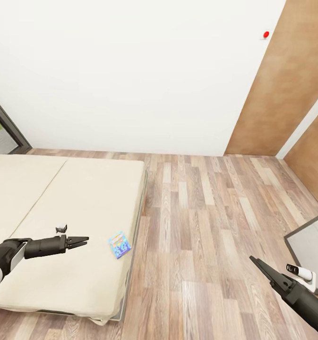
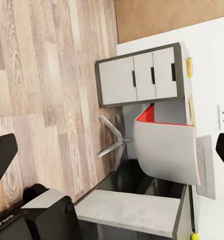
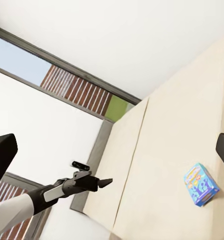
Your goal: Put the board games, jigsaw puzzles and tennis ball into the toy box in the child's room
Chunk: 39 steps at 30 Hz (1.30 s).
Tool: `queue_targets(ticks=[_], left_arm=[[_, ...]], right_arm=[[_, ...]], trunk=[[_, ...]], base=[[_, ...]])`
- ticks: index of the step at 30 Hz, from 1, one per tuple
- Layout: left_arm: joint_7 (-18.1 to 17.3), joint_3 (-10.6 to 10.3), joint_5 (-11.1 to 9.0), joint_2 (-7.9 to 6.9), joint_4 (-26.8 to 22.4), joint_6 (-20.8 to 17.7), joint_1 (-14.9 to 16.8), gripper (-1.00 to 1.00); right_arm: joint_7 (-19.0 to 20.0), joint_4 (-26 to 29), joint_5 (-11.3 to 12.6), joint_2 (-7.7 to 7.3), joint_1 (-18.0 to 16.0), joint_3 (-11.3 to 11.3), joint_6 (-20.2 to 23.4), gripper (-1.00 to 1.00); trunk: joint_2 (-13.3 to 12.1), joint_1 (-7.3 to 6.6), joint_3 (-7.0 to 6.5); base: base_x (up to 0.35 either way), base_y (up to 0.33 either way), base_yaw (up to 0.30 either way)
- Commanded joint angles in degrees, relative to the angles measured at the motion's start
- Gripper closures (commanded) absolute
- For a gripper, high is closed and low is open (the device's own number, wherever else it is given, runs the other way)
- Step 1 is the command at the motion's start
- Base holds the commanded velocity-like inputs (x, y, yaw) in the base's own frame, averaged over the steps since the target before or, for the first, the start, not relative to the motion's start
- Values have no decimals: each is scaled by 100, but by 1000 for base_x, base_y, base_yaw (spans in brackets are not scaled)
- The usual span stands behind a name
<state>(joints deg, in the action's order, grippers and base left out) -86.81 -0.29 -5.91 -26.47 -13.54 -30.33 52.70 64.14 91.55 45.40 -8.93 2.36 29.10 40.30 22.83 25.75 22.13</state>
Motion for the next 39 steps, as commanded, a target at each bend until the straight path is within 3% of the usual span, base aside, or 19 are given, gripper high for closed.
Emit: queue_targets(ticks=[1, 12, 39], left_arm=[[-20, -6, -7, -1, 0, -61, 3, -100], [-20, -6, -5, 1, 0, -61, 3, -100], [-20, -6, 1, 49, 0, -61, 3, -100]], right_arm=[[-7, 3, 35, -2, 1, -1, 39, -100], [8, 4, 31, 5, 1, 152, 42, -100], [25, 4, 31, 5, 1, 175, 44, -100]], trunk=[[9, 4, -2], [9, 4, -105], [9, 4, -359]], base=[[0, 0, 62], [0, 0, 17], [0, 0, 0]])
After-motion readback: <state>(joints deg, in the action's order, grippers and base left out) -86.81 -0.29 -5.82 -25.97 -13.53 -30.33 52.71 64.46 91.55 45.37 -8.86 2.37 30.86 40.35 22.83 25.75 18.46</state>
